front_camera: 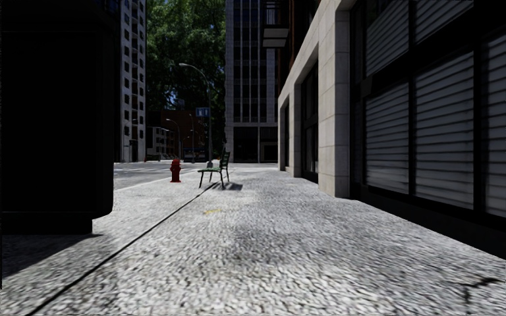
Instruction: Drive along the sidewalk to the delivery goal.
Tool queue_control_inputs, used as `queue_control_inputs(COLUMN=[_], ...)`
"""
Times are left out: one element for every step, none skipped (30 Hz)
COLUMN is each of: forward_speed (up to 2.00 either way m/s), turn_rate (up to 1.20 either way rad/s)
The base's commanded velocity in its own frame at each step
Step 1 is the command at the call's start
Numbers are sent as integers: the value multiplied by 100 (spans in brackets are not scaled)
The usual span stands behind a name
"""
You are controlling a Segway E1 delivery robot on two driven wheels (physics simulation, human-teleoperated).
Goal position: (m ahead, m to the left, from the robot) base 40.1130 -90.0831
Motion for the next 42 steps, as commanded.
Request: queue_control_inputs(forward_speed=[200,200,200,200,200,200,200,200,200,200,200,200,200,200,200,200,200,200,200,200,200,200,200,200,200,200,200,200,200,200,200,200,200,200,200,200,200,200,200,200,200,200], turn_rate=[0,0,0,0,0,0,0,0,0,0,0,0,0,0,0,0,0,0,0,0,0,0,0,0,0,0,0,0,0,0,0,0,0,0,0,0,0,0,0,0,0,0])
